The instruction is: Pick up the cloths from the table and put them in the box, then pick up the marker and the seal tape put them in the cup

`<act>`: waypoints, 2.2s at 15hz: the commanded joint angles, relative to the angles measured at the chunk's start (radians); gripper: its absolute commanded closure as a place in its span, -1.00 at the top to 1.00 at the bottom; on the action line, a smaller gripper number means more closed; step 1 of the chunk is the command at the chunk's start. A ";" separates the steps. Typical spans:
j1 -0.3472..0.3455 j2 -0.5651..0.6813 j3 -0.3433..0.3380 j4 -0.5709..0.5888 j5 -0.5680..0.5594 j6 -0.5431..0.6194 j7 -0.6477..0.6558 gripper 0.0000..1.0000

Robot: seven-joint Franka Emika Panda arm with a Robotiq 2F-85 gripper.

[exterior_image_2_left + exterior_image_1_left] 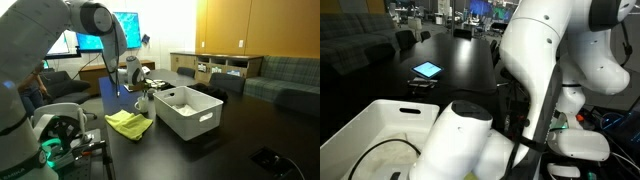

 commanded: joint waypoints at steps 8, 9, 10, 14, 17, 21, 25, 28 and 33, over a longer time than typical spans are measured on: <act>-0.007 -0.044 -0.010 -0.056 0.018 0.045 -0.048 0.87; 0.000 -0.065 -0.020 -0.075 0.022 0.044 -0.040 0.97; 0.022 -0.099 -0.050 -0.103 0.024 0.048 -0.029 1.00; 0.038 -0.236 -0.074 -0.230 0.020 -0.016 -0.030 1.00; 0.097 -0.318 -0.141 -0.290 0.022 -0.100 0.049 0.98; 0.135 -0.381 -0.220 -0.351 0.025 -0.237 0.209 1.00; 0.064 -0.386 -0.198 -0.402 0.098 -0.306 0.286 1.00; -0.012 -0.382 -0.154 -0.425 0.213 -0.347 0.294 1.00; -0.116 -0.361 -0.064 -0.398 0.442 -0.438 0.311 1.00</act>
